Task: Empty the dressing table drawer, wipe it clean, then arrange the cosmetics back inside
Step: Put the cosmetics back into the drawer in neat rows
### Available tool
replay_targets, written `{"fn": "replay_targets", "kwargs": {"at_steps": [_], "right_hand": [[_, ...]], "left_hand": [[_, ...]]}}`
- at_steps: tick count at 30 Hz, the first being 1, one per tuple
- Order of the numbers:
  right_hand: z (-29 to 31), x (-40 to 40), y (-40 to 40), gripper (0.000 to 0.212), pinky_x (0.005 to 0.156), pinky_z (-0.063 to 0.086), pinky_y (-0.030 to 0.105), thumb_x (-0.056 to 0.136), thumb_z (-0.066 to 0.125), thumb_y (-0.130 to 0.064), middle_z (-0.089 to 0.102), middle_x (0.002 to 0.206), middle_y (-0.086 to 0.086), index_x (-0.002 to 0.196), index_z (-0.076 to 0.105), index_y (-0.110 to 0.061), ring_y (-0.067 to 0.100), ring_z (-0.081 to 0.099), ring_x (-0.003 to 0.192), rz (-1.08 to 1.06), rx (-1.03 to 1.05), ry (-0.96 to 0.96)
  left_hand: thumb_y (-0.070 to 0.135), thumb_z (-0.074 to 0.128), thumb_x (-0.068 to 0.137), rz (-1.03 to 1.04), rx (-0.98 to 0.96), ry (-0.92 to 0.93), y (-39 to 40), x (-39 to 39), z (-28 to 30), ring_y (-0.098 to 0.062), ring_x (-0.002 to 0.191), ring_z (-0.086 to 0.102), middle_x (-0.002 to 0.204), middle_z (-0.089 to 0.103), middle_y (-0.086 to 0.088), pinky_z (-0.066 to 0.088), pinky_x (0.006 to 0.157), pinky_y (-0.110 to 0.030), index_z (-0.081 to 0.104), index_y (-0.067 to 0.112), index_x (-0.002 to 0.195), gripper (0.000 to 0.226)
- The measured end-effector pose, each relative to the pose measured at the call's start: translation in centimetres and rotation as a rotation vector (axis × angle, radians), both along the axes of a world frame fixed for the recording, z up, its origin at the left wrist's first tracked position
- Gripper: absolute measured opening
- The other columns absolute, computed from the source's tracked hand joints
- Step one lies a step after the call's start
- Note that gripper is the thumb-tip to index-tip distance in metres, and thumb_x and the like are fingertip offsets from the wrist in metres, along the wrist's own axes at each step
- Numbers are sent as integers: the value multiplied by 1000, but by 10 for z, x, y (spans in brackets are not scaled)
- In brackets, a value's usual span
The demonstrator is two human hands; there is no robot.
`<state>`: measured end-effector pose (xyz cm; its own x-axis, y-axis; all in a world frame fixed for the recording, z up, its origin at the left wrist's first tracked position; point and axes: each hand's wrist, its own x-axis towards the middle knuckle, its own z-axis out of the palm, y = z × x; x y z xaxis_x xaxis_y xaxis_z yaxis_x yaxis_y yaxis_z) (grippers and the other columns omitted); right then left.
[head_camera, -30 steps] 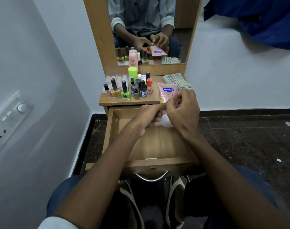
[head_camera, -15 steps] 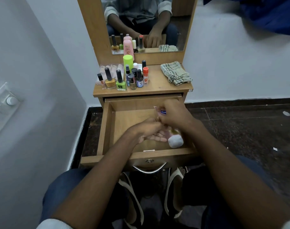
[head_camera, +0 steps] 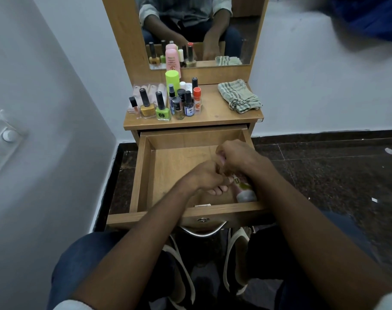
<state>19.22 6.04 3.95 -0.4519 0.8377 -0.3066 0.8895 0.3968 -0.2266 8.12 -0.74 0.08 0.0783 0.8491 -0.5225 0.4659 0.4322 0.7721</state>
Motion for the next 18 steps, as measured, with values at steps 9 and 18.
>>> {"fn": "replay_targets", "kwargs": {"at_steps": [9,18], "right_hand": [[27,-20,-10,10,68,52,33,84,75,-23,71,92,2,92,75,-17,23,66,86,-30,185,174],[43,-83,-20,4,66,57,31,84,78,-23,70,75,-11,84,77,-26,8,66,73,-108,372,719]], "left_hand": [[19,73,92,196,343,411,-2,-41,33,-11,66,75,70,78,6,65,77,-39,80,18,73,20],[30,84,87,556,671,412,-16,-107,70,-3,67,72,72,77,13,62,90,-31,84,24,83,7]]}}
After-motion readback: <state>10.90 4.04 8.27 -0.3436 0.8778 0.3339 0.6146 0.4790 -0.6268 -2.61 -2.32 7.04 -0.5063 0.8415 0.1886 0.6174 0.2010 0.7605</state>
